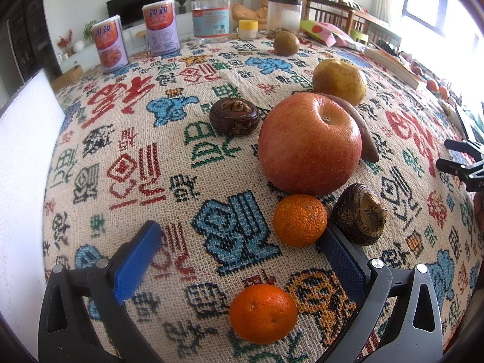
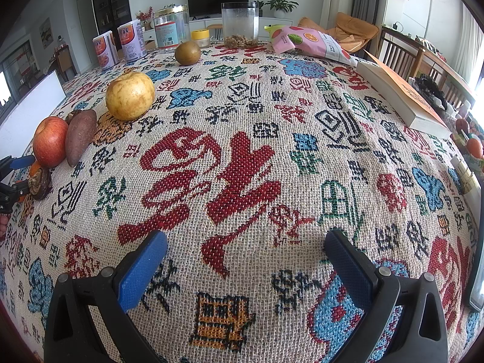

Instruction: Organize fruits

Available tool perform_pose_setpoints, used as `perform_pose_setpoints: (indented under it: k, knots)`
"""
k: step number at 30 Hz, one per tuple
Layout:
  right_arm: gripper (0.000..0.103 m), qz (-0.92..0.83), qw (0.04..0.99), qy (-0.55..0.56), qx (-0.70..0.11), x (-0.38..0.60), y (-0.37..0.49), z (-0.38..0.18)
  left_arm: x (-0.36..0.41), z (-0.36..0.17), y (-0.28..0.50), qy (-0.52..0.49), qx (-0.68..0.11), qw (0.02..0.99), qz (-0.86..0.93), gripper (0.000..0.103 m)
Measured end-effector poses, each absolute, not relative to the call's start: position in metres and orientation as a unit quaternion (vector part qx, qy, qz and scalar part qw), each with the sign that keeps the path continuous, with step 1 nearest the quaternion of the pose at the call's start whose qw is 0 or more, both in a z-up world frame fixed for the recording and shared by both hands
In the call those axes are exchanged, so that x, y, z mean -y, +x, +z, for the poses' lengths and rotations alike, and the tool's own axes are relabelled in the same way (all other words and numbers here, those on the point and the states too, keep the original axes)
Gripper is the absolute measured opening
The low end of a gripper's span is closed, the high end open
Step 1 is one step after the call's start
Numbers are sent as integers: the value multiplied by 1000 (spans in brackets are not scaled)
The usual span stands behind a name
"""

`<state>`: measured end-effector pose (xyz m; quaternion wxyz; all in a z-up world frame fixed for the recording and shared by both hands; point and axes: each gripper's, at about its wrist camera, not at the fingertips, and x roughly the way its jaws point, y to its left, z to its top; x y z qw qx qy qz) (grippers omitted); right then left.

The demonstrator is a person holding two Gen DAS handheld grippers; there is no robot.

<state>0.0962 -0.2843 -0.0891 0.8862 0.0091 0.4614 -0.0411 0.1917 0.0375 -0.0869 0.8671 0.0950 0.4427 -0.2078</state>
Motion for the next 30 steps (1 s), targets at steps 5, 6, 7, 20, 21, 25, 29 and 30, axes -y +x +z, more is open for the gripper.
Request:
perform_pose_setpoints:
  k: [5, 6, 7, 20, 21, 25, 29, 30]
  knots:
    - [103, -41, 886, 9, -461, 284, 96, -89, -34, -86, 180, 74, -456, 873, -154, 103]
    - [103, -41, 886, 9, -461, 284, 96, -89, -33, -85, 176, 75, -459, 872, -154, 102]
    - [103, -41, 886, 9, -461, 284, 96, -89, -32, -85, 174, 80, -458, 871, -157, 102]
    - [103, -41, 886, 9, -461, 284, 96, -89, -11, -77, 175, 107, -441, 874, -174, 76]
    - [103, -41, 886, 9, -461, 284, 96, -89, -13, -76, 171, 115, -446, 873, -163, 88]
    - [103, -41, 886, 9, -461, 284, 96, -89, -31, -73, 151, 102, -441, 871, -190, 74]
    - [103, -41, 886, 9, -461, 284, 96, -89, -32, -75, 147, 109, -436, 872, -193, 31]
    - [103, -41, 886, 9, -461, 284, 96, -89, -31, -74, 146, 110, -434, 874, -188, 30]
